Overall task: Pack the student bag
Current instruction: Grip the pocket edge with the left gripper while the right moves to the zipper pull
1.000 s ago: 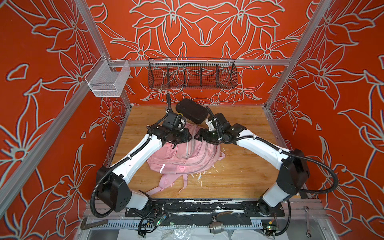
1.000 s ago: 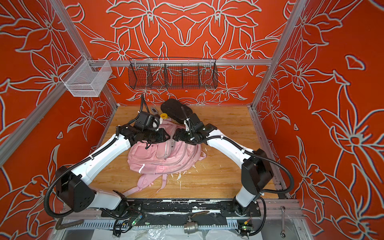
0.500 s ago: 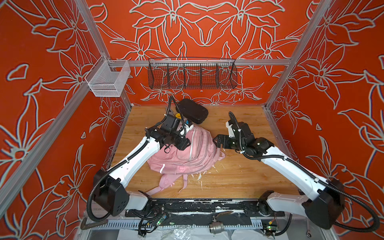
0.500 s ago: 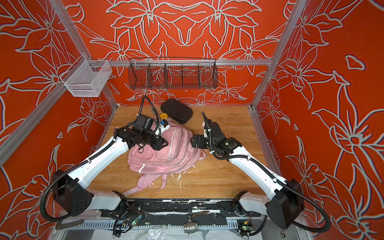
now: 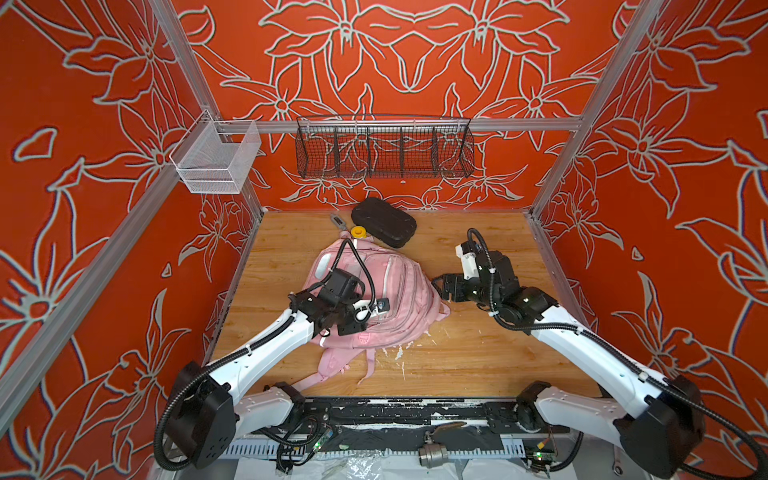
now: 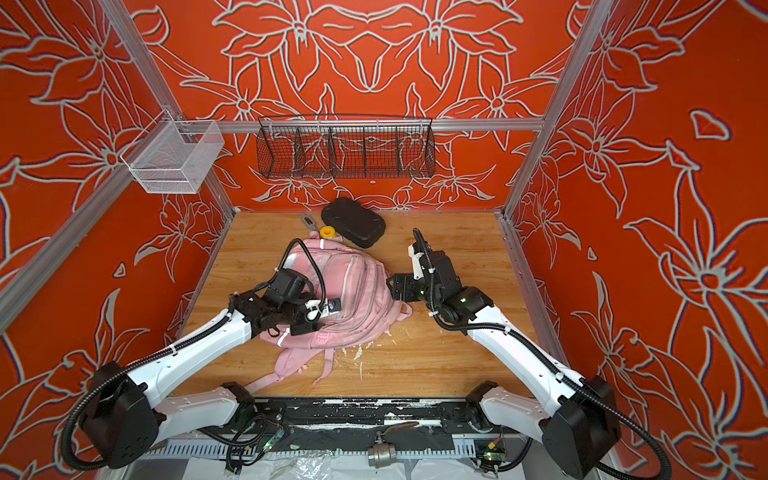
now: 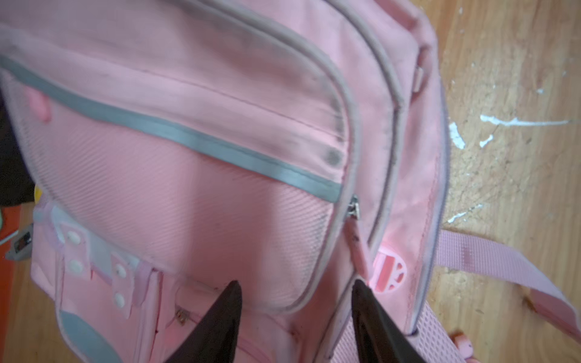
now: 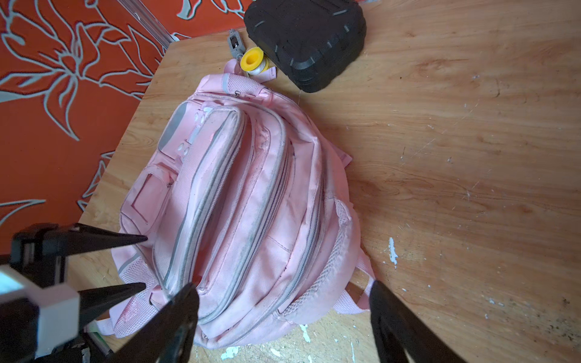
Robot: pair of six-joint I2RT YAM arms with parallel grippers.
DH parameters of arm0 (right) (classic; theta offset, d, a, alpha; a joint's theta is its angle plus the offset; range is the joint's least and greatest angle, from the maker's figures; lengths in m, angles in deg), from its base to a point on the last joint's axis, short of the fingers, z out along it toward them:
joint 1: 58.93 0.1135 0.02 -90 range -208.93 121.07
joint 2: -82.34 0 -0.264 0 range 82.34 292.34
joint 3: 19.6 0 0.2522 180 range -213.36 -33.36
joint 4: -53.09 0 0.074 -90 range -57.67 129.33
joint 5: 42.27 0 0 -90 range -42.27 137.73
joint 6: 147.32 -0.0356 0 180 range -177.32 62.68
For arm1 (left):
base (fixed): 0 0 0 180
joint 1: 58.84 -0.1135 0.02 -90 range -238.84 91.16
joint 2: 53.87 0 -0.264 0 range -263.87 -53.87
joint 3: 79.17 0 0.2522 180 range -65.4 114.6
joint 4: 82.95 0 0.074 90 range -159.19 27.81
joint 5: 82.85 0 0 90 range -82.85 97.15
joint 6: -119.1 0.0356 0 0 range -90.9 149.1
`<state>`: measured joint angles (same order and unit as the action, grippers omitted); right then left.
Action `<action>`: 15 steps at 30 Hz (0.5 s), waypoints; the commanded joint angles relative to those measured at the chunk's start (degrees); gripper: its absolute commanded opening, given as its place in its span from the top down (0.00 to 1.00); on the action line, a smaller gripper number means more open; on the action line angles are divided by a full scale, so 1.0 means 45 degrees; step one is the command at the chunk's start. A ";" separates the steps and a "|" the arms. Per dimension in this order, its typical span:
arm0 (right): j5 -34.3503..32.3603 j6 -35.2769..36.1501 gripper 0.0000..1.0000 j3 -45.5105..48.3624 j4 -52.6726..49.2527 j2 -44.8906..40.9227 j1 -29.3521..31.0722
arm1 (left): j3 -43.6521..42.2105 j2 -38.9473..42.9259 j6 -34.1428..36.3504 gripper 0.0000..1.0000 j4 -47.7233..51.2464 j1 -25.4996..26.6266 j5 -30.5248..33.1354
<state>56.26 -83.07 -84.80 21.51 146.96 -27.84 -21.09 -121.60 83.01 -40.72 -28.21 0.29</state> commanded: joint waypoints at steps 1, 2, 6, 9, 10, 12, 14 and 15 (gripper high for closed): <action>0.0457 0.0428 0.16 -0.0017 0.0729 0.0111 0.0022 | -0.0717 0.0187 0.1048 0.44 -0.1988 0.0399 0.1169; 0.0485 0.0465 0.16 -0.0012 0.0803 0.0130 0.0028 | -0.0932 0.0122 0.1076 0.44 -0.2413 0.0485 0.1543; 0.0501 0.0655 0.16 -0.0053 0.0803 0.0276 0.0035 | -0.1420 -0.0374 0.0792 0.43 -0.3832 0.0600 0.2855; 0.0525 0.0667 0.17 -0.0117 0.0709 0.0389 0.0036 | -0.1547 -0.0380 0.0570 0.43 -0.4299 0.0599 0.3052; 0.0525 0.0618 0.17 -0.0084 0.0772 0.0415 0.0040 | -0.1648 -0.0398 0.0598 0.43 -0.4546 0.0601 0.3157; 0.0590 0.0549 0.18 0.0009 0.0979 0.0482 0.0042 | -0.1635 -0.0505 0.0537 0.42 -0.4700 0.0599 0.3153; 0.0714 0.0567 0.18 0.0098 0.1254 0.0582 0.0031 | -0.1504 -0.0726 0.0433 0.42 -0.4594 0.0609 0.2870; 0.0802 0.0635 0.19 0.0150 0.1362 0.0615 0.0027 | -0.1434 -0.0834 0.0386 0.42 -0.4527 0.0619 0.2692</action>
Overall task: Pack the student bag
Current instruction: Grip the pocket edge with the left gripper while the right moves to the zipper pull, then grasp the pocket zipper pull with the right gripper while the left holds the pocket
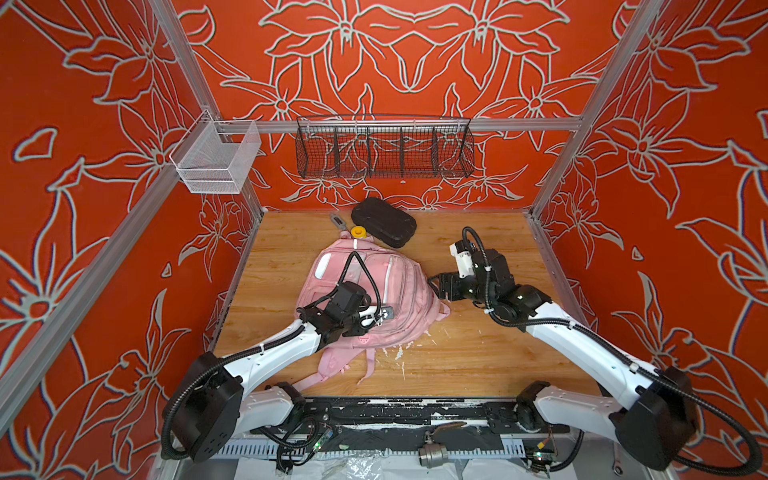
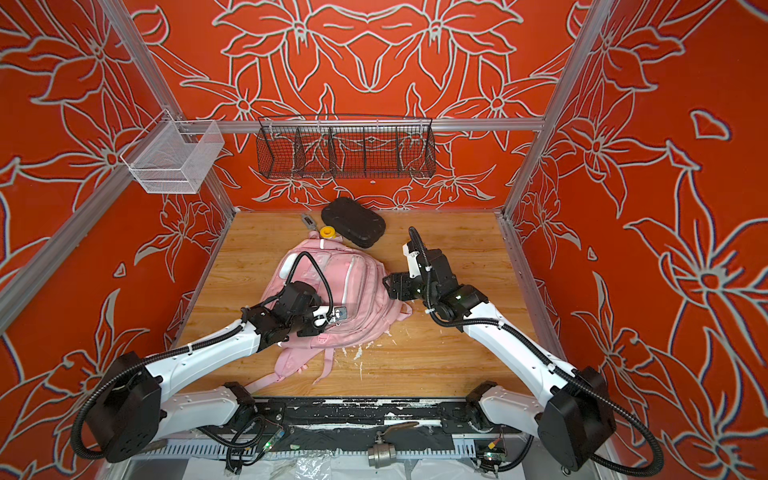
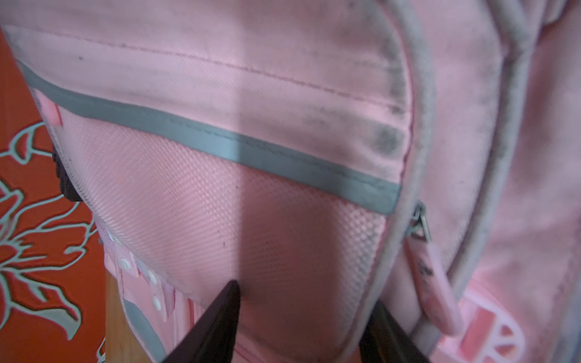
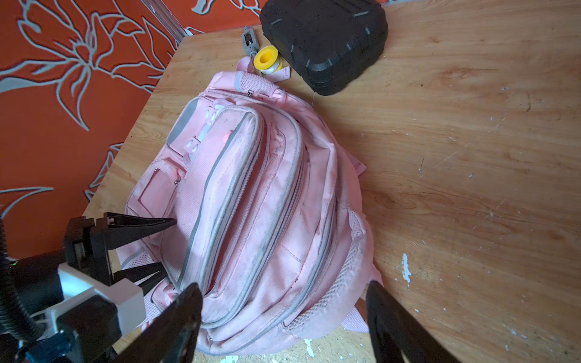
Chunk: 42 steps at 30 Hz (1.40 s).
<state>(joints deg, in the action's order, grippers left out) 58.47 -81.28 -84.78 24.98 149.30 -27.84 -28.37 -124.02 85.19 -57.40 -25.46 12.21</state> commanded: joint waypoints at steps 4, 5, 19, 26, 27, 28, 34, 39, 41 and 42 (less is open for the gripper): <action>0.0595 0.0781 0.23 0.0213 0.0750 0.0209 0.0043 | 0.0652 -0.0505 -0.0586 0.69 -0.0207 0.0115 -0.0625; 0.0624 0.0957 0.24 0.0215 0.0719 0.0194 0.0070 | 0.0838 -0.0479 -0.0874 0.80 0.0018 0.0120 -0.0815; 0.1655 0.4370 0.43 0.1455 0.1670 -0.0750 0.1451 | 0.5336 -0.1855 -0.8869 1.00 0.3856 0.0140 -0.4793; -0.0018 0.6070 0.45 0.2905 0.3307 -0.1365 0.3354 | 0.6660 -0.3014 -1.0767 1.00 0.3973 0.0237 -0.6219; -0.0442 0.6210 0.45 0.3053 0.3457 -0.1347 0.3585 | 0.6780 -0.3050 -1.0842 1.00 0.3963 0.0259 -0.6361; -0.0935 0.6162 0.46 0.3227 0.3680 -0.1308 0.3729 | 0.6808 -0.3032 -1.0864 1.00 0.3928 0.0275 -0.6464; -0.2221 0.5970 0.49 0.3940 0.5790 -0.0907 0.3882 | 0.6866 -0.2929 -1.0632 1.00 0.4056 0.0336 -0.6737; -0.1897 0.5864 0.51 0.3401 0.6374 0.0201 0.3904 | 0.6936 -0.3019 -1.0552 1.00 0.4137 0.0431 -0.6693; -0.1617 0.5775 0.51 0.3331 0.6679 0.0390 0.3961 | 0.7049 -0.3118 -1.0571 1.00 0.4215 0.0435 -0.6665; -0.1639 0.5795 0.51 0.3326 0.6706 0.0478 0.4007 | 0.7113 -0.3164 -1.0554 1.00 0.4272 0.0447 -0.6673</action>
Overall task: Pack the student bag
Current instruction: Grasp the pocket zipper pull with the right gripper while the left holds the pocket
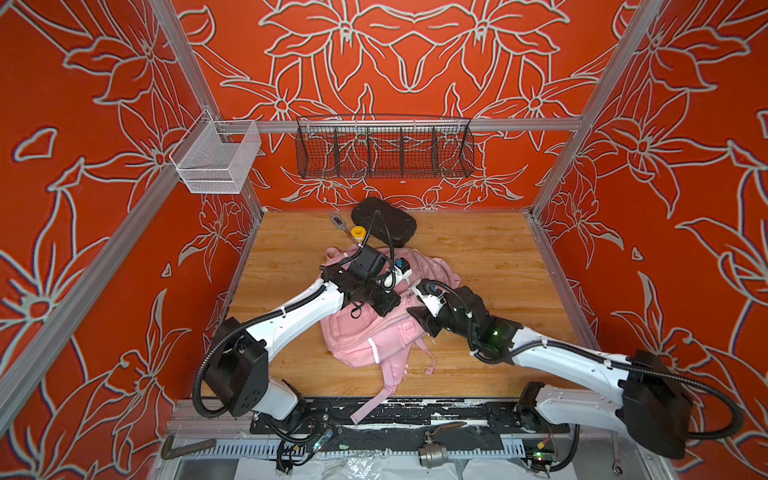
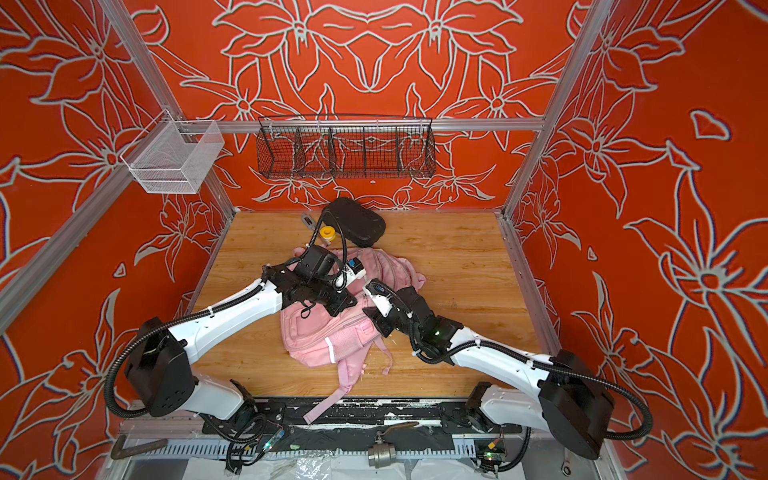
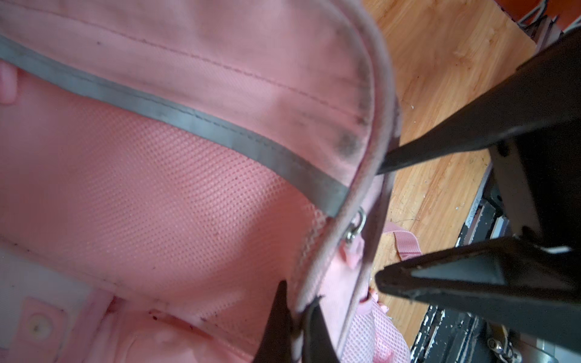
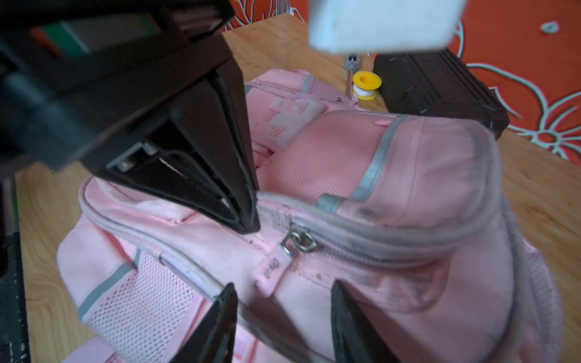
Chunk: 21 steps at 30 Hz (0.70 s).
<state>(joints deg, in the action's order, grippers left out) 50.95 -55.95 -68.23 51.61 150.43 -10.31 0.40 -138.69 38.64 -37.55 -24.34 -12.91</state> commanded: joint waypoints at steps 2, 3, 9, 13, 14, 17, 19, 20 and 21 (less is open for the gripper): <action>-0.0305 0.0136 0.51 -0.0376 0.0610 0.0298 0.0206 | 0.0831 0.0055 -0.0245 1.00 -0.0117 0.0196 -0.1081; -0.0534 0.0145 0.51 -0.0376 0.0557 0.0326 0.0268 | 0.0880 0.0032 -0.0255 1.00 -0.0117 0.0221 -0.1089; -0.3799 -0.0168 0.52 -0.0911 0.0031 0.1067 0.0927 | 0.1406 -0.0238 -0.0818 1.00 0.0072 0.0209 -0.1348; -0.6044 0.0106 0.53 -0.0907 0.0067 0.1251 0.1447 | 0.1663 -0.0445 -0.1380 1.00 0.0082 0.0206 -0.1561; -0.6329 0.0214 0.54 -0.0792 0.0183 0.1204 0.1499 | 0.1749 -0.0504 -0.1537 1.00 0.0059 0.0207 -0.1598; -0.7005 0.0714 0.57 -0.0592 0.0514 0.1197 0.1597 | 0.1911 -0.0603 -0.1949 1.00 -0.0001 0.0206 -0.1777; -0.7227 0.1108 0.58 -0.0526 0.0644 0.1250 0.1622 | 0.1901 -0.0626 -0.2104 1.00 -0.0105 0.0205 -0.1888; -0.7352 0.1272 0.60 -0.0448 0.0752 0.1223 0.1631 | 0.1901 -0.0651 -0.2120 1.00 -0.0102 0.0207 -0.1891; -0.7338 0.1436 0.63 -0.0348 0.0887 0.1156 0.1655 | 0.1901 -0.0678 -0.2091 1.00 -0.0064 0.0205 -0.1891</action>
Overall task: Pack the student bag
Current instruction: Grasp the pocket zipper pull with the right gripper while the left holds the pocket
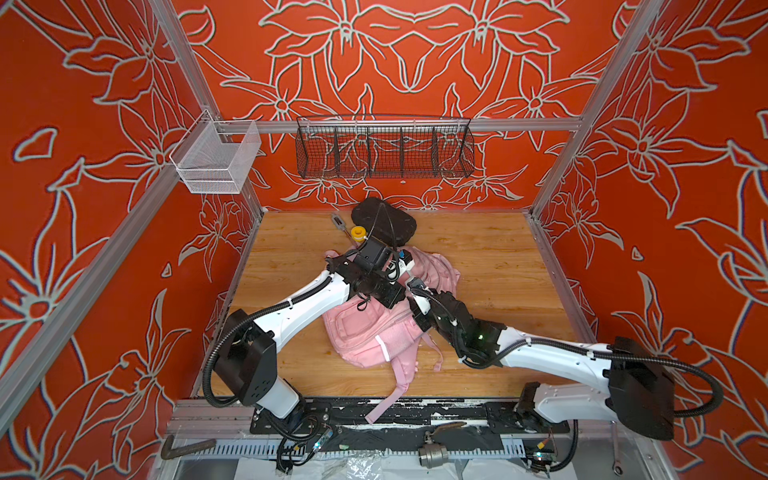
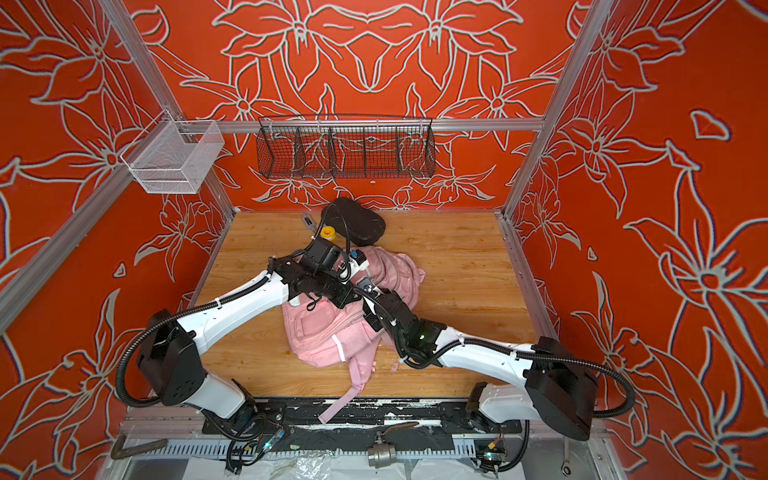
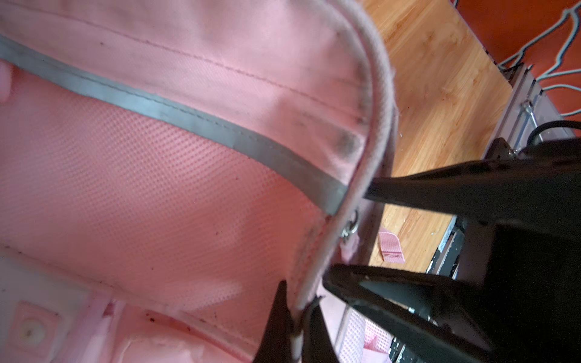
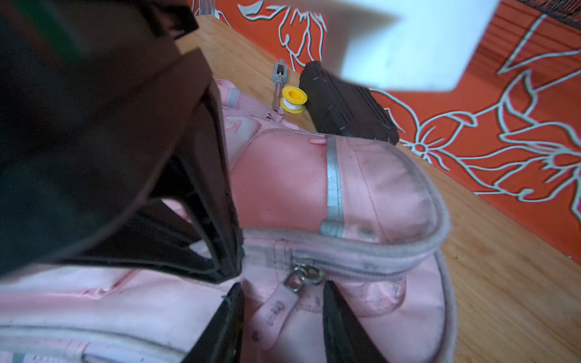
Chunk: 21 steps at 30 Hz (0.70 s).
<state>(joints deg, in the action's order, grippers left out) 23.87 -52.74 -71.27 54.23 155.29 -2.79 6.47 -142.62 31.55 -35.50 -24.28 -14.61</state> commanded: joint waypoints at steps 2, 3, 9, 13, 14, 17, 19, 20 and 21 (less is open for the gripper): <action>-0.1287 0.0913 0.69 0.0501 0.0323 -0.0116 -0.0018 | 0.0568 0.0188 -0.0473 1.00 -0.0405 0.0191 -0.1475; -0.1182 0.1008 0.72 0.0581 0.0272 -0.0194 -0.0006 | 0.0580 0.0207 -0.0403 1.00 -0.0340 0.0197 -0.1473; 0.0579 0.0673 0.85 0.1194 0.0278 -0.0858 -0.0194 | 0.0551 0.0317 -0.0071 1.00 -0.0091 0.0192 -0.1419; 0.1569 0.0050 0.91 0.1117 -0.0080 -0.0957 -0.0585 | 0.0474 0.0358 0.0098 1.00 0.0197 0.0201 -0.1376; 0.1894 0.0018 0.91 0.1106 -0.0107 -0.0986 -0.0683 | 0.0421 0.0393 0.0127 1.00 0.0226 0.0195 -0.1357; 0.2471 -0.0050 0.91 0.1089 -0.0124 -0.1107 -0.0958 | 0.0245 0.0516 0.0205 1.00 0.0212 0.0191 -0.1356; 0.2689 -0.0242 0.91 0.1149 -0.0132 -0.1246 -0.1198 | 0.0166 0.0589 0.0254 1.00 0.0228 0.0192 -0.1347; 0.3111 -0.0342 0.91 0.1240 -0.0090 -0.1384 -0.1417 | 0.0108 0.0631 0.0273 1.00 0.0264 0.0191 -0.1304; 0.3669 -0.0506 0.91 0.1384 0.0065 -0.1553 -0.1658 | 0.0083 0.0640 0.0329 1.00 0.0314 0.0194 -0.1266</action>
<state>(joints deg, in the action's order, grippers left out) 35.67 -52.65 -66.88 55.60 149.95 -7.84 6.47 -142.86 32.41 -34.49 -23.95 -15.62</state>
